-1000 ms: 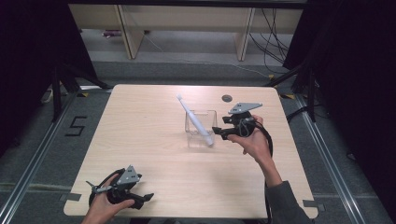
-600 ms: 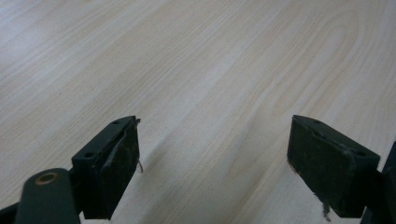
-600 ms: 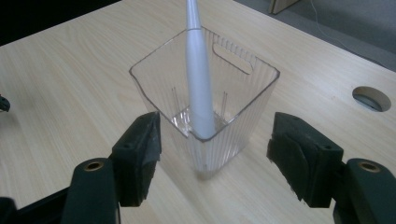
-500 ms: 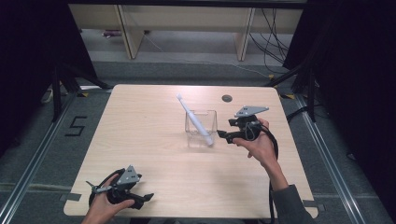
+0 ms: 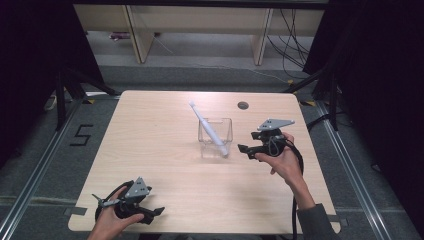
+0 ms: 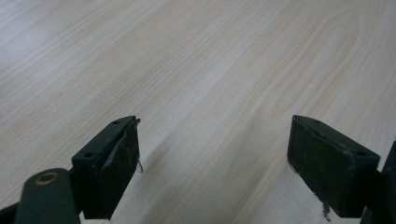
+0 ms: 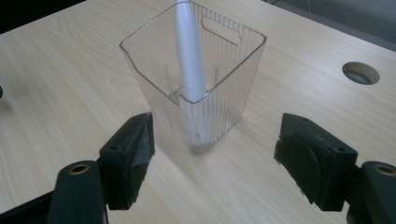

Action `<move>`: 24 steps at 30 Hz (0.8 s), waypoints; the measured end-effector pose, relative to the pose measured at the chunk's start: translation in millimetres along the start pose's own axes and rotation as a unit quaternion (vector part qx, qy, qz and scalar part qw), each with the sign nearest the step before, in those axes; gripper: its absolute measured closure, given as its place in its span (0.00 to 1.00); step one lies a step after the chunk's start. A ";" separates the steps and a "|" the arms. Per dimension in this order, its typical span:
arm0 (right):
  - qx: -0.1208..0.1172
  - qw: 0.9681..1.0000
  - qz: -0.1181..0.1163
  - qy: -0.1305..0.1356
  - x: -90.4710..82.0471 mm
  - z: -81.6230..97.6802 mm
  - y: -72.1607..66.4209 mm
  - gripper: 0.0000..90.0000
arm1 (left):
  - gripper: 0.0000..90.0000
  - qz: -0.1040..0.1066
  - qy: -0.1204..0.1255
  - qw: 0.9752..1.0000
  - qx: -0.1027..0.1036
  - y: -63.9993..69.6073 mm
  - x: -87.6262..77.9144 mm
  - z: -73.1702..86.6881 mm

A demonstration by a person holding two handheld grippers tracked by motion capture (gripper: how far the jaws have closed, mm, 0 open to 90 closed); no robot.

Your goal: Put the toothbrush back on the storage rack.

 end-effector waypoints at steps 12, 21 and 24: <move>0.022 1.000 0.001 -0.003 -6.4 14.0 -3.4 0.29 | 0.18 0.000 -0.002 1.000 0.003 -0.4 -0.5 0.1; 0.012 1.000 0.004 -0.007 -8.9 27.8 -0.3 0.28 | 0.18 -0.001 -0.002 1.000 0.002 -0.4 -0.4 0.1; 0.015 1.000 0.001 -0.015 -9.0 32.4 -1.7 0.28 | 0.18 0.000 0.000 1.000 0.001 -0.1 -0.2 0.0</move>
Point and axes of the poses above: each handheld gripper's, and its own axes: x roughly forward along the jaws, z roughly out of its underside, y roughly to its right, the point moved 2 cm from there along x, roughly forward along the jaws, and after that the axes turned 1 degree about -x, right-handed, at the moved point
